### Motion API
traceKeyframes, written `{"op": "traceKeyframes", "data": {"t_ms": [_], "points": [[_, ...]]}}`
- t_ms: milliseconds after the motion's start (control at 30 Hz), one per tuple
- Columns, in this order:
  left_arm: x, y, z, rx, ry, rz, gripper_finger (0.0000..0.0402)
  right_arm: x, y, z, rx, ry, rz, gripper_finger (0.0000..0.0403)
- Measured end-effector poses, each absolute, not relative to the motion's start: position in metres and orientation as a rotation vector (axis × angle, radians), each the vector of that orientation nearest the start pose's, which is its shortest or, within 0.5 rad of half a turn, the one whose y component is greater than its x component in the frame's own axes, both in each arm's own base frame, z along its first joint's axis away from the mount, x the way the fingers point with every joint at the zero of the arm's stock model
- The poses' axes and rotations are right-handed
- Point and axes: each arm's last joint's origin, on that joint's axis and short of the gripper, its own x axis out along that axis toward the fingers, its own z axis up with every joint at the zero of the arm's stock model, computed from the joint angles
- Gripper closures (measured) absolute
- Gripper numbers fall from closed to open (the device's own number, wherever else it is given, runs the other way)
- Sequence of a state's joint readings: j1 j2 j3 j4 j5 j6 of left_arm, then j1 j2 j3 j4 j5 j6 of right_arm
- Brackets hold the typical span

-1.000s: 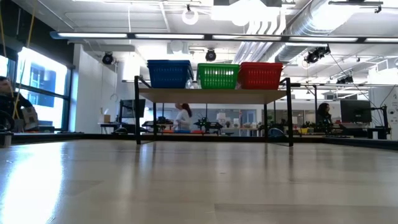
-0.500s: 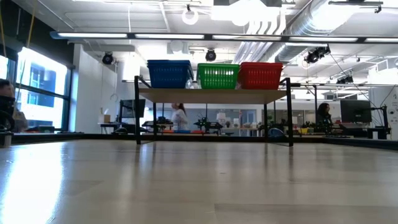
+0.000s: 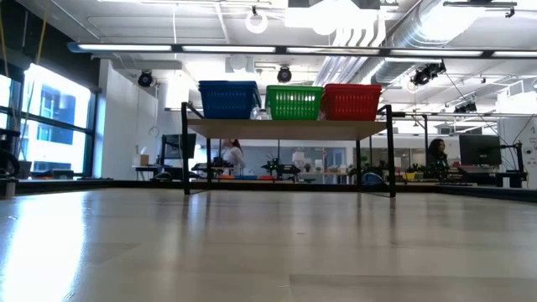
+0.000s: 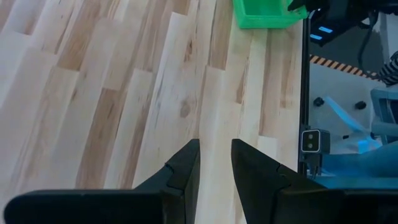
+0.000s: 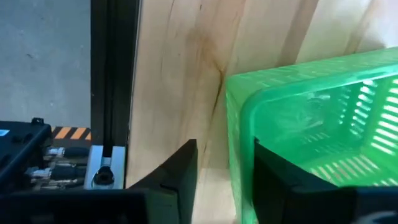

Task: Stack baskets on shelf by color
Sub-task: Stack the green bin on top of the other green bins on the shelf

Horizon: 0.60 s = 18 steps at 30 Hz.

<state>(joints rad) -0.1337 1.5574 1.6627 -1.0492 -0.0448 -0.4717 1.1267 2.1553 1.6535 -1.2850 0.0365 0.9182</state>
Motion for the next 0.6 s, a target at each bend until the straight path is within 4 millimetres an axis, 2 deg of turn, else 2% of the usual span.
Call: {"op": "traceKeyframes", "data": {"t_ms": [200,367,600], "points": [[0.308,-0.040,0.375,-0.355,0.942,0.129,0.0319,0.170,0.349,0.164,-0.299,1.666,-0.003,0.0390],[0.308,-0.037,0.374,-0.359,0.945,0.141,0.0319,0.177,0.345,0.166,-0.275,1.668,-0.016,0.0395],[0.306,-0.022,0.375,-0.373,0.957,0.186,0.0319,0.195,0.331,0.188,-0.163,1.610,-0.071,0.0402]]}}
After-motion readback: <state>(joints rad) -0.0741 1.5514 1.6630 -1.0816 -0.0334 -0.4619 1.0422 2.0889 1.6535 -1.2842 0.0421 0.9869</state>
